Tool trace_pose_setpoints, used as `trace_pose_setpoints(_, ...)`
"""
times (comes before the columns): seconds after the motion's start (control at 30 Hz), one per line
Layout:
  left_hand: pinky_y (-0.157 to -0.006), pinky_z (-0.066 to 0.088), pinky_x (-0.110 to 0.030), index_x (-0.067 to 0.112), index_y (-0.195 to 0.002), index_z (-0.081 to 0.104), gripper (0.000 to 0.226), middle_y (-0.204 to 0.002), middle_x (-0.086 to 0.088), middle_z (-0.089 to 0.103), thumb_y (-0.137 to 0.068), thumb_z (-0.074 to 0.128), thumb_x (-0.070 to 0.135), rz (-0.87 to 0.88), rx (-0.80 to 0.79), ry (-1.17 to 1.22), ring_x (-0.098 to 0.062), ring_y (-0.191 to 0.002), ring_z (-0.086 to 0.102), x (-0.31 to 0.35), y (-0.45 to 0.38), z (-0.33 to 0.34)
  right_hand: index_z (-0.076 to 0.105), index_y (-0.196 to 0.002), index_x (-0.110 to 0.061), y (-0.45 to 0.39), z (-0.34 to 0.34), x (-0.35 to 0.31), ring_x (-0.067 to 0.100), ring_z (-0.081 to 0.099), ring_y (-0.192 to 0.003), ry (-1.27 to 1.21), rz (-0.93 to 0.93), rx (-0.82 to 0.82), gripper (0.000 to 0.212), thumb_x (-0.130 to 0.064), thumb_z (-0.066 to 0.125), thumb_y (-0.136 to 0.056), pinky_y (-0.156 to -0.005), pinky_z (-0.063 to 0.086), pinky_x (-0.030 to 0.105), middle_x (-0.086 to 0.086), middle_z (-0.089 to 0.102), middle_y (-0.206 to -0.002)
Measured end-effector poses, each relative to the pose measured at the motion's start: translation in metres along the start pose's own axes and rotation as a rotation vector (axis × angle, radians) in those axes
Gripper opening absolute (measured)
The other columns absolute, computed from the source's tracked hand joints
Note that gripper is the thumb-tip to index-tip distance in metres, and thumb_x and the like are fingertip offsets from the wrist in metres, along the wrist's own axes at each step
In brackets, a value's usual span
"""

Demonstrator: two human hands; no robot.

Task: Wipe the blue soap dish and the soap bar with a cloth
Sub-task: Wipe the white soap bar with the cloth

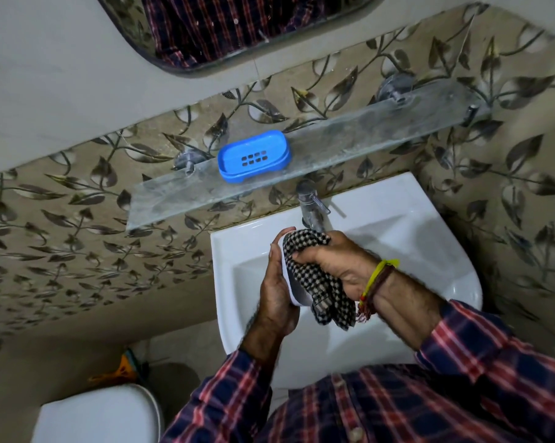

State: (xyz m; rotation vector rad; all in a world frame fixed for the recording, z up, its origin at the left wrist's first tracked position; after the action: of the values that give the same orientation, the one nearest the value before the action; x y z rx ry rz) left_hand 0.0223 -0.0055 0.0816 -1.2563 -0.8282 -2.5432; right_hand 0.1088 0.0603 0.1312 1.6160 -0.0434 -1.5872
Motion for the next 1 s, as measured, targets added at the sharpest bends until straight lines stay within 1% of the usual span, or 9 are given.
trace_pose_setpoints(0.07, -0.095, 0.057, -0.041, 0.021, -0.144, 0.051, 0.057, -0.131, -0.017, 0.067, -0.096, 0.044, 0.052, 0.001, -0.009, 0.014, -0.028, -0.116, 0.068, 0.0, 0.0, -0.002, 0.066, -0.102, 0.0, 0.002, 0.001, 0.0, 0.028, 0.07, -0.08, 0.058, -0.017, -0.015, 0.022, 0.001, 0.072, -0.081, -0.076, 0.06, 0.037, 0.016, 0.072, -0.088)
trace_pose_setpoints(0.13, -0.084, 0.06, -0.037, 0.026, -0.136, 0.054, 0.045, -0.117, -0.013, 0.073, -0.1, 0.042, 0.051, 0.026, -0.05, 0.004, -0.026, -0.103, 0.072, 0.005, -0.002, -0.003, 0.066, -0.088, -0.007, 0.009, 0.005, 0.006, 0.022, 0.069, -0.069, 0.134, 0.007, -0.065, 0.012, 0.001, 0.072, -0.08, -0.063, 0.059, 0.03, 0.011, 0.071, -0.079)
trace_pose_setpoints(0.27, -0.092, 0.057, -0.042, 0.026, -0.14, 0.051, 0.049, -0.122, -0.02, 0.067, -0.101, 0.038, 0.052, 0.032, -0.05, -0.041, -0.031, -0.107, 0.067, 0.006, 0.001, -0.001, 0.066, -0.092, -0.005, 0.009, 0.003, 0.011, 0.026, 0.068, -0.072, 0.064, 0.01, -0.006, 0.015, -0.001, 0.073, -0.08, -0.065, 0.056, 0.032, 0.012, 0.071, -0.079)
trace_pose_setpoints(0.37, -0.089, 0.057, -0.042, 0.027, -0.137, 0.052, 0.046, -0.118, -0.019, 0.067, -0.102, 0.037, 0.052, 0.02, -0.063, -0.042, -0.031, -0.103, 0.068, 0.004, 0.003, -0.003, 0.064, -0.081, -0.01, 0.01, 0.004, 0.013, 0.023, 0.067, -0.064, 0.146, -0.011, -0.053, 0.013, 0.001, 0.073, -0.08, -0.061, 0.057, 0.032, 0.007, 0.069, -0.07)
trace_pose_setpoints(0.5, -0.085, 0.06, -0.04, 0.029, -0.137, 0.053, 0.047, -0.116, -0.017, 0.07, -0.101, 0.037, 0.054, 0.025, -0.058, -0.047, -0.029, -0.102, 0.069, 0.003, 0.007, -0.006, 0.063, -0.084, -0.01, 0.012, 0.003, 0.014, 0.025, 0.067, -0.066, 0.141, -0.003, -0.056, 0.014, 0.0, 0.073, -0.08, -0.065, 0.06, 0.039, 0.01, 0.069, -0.072)
trace_pose_setpoints(0.6, -0.08, 0.061, -0.039, 0.027, -0.137, 0.051, 0.045, -0.111, -0.014, 0.072, -0.103, 0.035, 0.053, 0.022, -0.081, -0.024, -0.028, -0.098, 0.072, 0.005, 0.008, -0.01, 0.061, -0.086, -0.01, 0.016, 0.006, 0.016, 0.022, 0.067, -0.06, 0.229, 0.014, -0.117, 0.016, -0.003, 0.074, -0.079, -0.054, 0.059, 0.035, 0.011, 0.069, -0.071)
trace_pose_setpoints(0.73, -0.082, 0.061, -0.041, 0.029, -0.137, 0.052, 0.047, -0.114, -0.015, 0.071, -0.102, 0.038, 0.056, 0.024, -0.051, -0.045, -0.028, -0.1, 0.071, 0.006, 0.013, -0.013, 0.068, -0.09, -0.002, 0.017, 0.009, 0.016, 0.028, 0.07, -0.071, 0.223, -0.015, -0.11, 0.009, -0.002, 0.071, -0.082, -0.069, 0.061, 0.045, 0.017, 0.072, -0.079)
trace_pose_setpoints(0.87, -0.079, 0.06, -0.04, 0.027, -0.134, 0.054, 0.043, -0.111, -0.011, 0.07, -0.105, 0.036, 0.053, 0.042, -0.057, -0.021, -0.027, -0.1, 0.071, 0.011, 0.016, -0.016, 0.071, -0.087, 0.0, 0.022, 0.011, 0.021, 0.019, 0.066, -0.059, 0.321, -0.005, -0.232, 0.006, -0.003, 0.072, -0.082, -0.056, 0.055, 0.029, 0.01, 0.07, -0.068)
trace_pose_setpoints(1.0, -0.079, 0.06, -0.039, 0.026, -0.136, 0.053, 0.044, -0.109, -0.011, 0.072, -0.105, 0.036, 0.053, 0.038, -0.029, -0.038, -0.026, -0.098, 0.072, 0.012, 0.02, -0.015, 0.07, -0.094, 0.003, 0.022, 0.012, 0.022, 0.025, 0.067, -0.068, 0.36, -0.041, -0.207, 0.014, -0.004, 0.071, -0.082, -0.066, 0.057, 0.038, 0.018, 0.071, -0.079)
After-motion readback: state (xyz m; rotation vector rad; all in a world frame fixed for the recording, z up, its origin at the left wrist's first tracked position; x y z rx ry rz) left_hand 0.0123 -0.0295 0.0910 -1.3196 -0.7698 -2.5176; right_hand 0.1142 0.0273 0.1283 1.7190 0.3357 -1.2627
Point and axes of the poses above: each hand's wrist, its own y-axis away from the middle knuckle, its own z-axis out of the palm, x = y × z, the point moved 4 cm from there along -y, towards the middle knuckle
